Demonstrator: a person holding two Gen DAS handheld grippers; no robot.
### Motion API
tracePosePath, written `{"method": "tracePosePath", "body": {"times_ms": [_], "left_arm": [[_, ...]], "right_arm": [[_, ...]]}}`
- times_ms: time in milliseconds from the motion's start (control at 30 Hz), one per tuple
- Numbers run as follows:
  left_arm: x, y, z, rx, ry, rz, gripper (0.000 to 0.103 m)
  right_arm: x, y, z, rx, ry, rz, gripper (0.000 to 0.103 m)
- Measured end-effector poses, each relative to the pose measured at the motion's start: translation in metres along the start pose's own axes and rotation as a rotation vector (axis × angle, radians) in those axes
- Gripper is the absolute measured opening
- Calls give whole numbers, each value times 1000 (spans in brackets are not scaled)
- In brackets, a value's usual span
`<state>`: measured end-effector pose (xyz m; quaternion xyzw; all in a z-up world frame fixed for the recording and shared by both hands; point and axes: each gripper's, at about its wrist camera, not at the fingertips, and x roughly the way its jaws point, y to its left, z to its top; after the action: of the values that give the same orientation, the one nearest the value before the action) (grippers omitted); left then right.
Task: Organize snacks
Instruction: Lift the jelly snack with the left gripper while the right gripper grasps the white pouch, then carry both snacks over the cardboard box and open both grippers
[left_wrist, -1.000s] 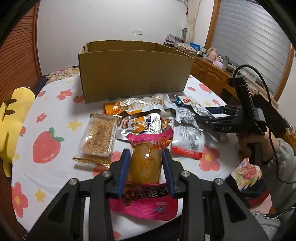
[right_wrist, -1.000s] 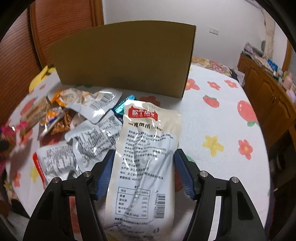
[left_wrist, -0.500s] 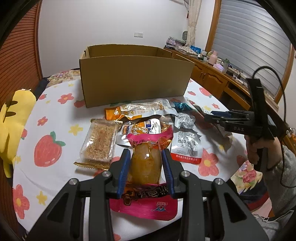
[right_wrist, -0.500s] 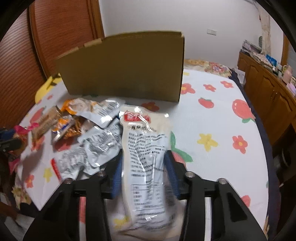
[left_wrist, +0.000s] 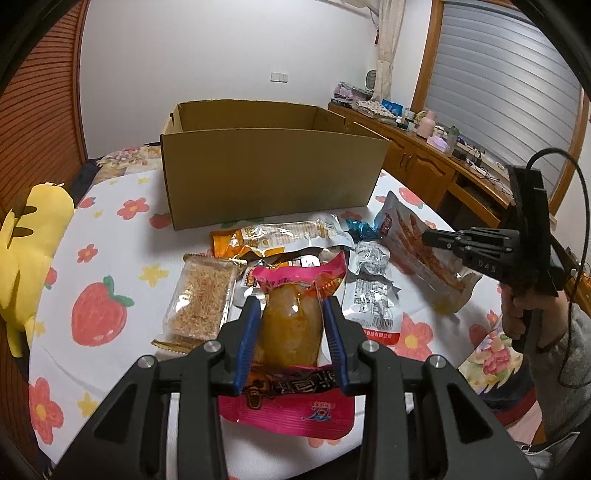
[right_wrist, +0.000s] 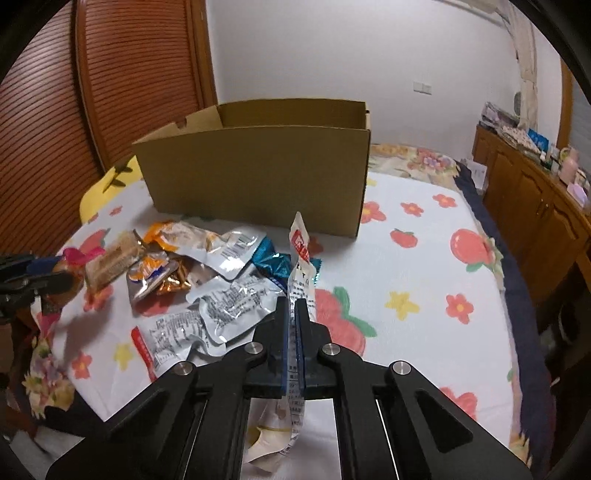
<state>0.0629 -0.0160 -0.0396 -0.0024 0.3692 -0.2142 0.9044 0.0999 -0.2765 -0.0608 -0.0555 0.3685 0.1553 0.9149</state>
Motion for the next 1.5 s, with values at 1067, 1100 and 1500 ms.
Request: {"method": "tracePosePath", "body": {"times_ms": [1067,1100,1500], "left_arm": [[-6,27,130,46,-202,72,33],[-4,30,135,46,-206,80,33],[45,55,191,50,-185,161,33]], "right_arm": [[-59,5,109,-136,-205,-19,0],[-57,5,113,-140,-206,-19,0],[-11,15,175,-187,-190,-53,0]]}}
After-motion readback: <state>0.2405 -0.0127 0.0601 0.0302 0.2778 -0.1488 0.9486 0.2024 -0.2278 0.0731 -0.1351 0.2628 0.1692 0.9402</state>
